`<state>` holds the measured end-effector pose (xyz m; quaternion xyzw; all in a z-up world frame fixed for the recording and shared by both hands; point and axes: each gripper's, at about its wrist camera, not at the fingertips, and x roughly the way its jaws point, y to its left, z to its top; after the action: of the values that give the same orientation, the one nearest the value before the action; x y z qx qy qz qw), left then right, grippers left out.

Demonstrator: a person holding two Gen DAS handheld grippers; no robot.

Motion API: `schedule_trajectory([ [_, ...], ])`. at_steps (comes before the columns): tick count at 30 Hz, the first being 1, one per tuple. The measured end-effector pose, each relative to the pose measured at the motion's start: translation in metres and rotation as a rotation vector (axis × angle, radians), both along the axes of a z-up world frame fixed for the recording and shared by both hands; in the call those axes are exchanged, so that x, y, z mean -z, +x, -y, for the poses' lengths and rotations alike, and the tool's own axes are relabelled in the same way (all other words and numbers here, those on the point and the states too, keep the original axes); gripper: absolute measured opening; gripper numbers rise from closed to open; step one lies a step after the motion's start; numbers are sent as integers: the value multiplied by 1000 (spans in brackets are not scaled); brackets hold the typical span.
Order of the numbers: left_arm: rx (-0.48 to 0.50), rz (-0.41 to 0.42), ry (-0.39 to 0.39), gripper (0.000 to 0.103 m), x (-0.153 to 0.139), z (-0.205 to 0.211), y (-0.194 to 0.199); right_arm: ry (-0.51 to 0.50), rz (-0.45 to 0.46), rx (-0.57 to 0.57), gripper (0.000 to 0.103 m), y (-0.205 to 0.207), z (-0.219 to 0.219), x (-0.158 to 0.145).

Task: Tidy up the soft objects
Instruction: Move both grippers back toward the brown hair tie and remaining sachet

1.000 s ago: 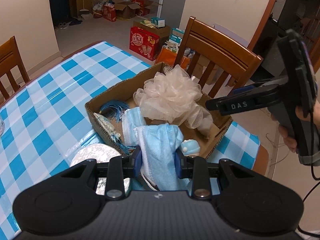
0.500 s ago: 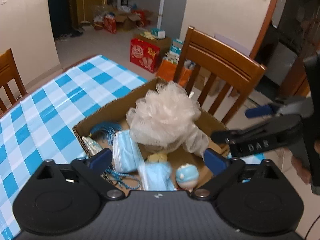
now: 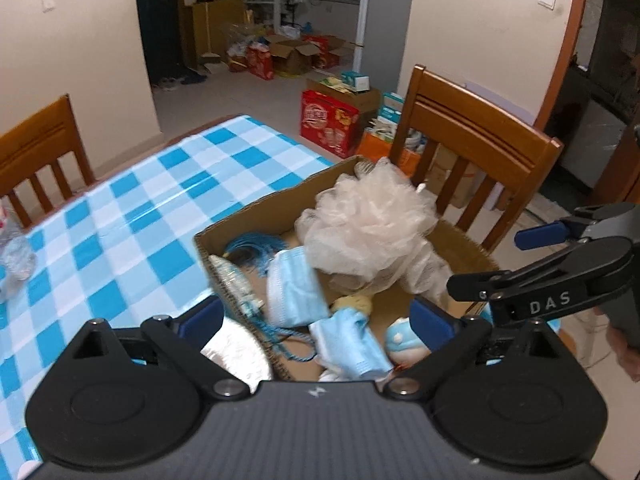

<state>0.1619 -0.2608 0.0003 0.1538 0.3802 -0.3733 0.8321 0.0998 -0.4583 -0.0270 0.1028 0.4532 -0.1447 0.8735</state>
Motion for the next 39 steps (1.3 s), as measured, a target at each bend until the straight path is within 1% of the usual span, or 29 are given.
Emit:
schedule_trajectory([
  [5, -35, 45, 18, 99, 7, -18, -12, 4, 10, -34, 103, -1, -15, 3],
  [10, -72, 53, 34, 100, 17, -39, -23, 8, 22, -60, 103, -3, -32, 6],
  [14, -119, 27, 26, 100, 24, -58, -28, -1, 31, -80, 103, -3, -46, 9],
  [20, -188, -17, 21, 101, 36, -90, -31, 8, 19, -118, 103, -1, -68, 13],
  [29, -262, 2, 58, 102, 43, -130, -29, -5, 13, -191, 103, 12, -106, 9],
  [39, -312, 24, 56, 102, 43, -177, -24, -54, 22, -326, 103, 42, -159, -5],
])
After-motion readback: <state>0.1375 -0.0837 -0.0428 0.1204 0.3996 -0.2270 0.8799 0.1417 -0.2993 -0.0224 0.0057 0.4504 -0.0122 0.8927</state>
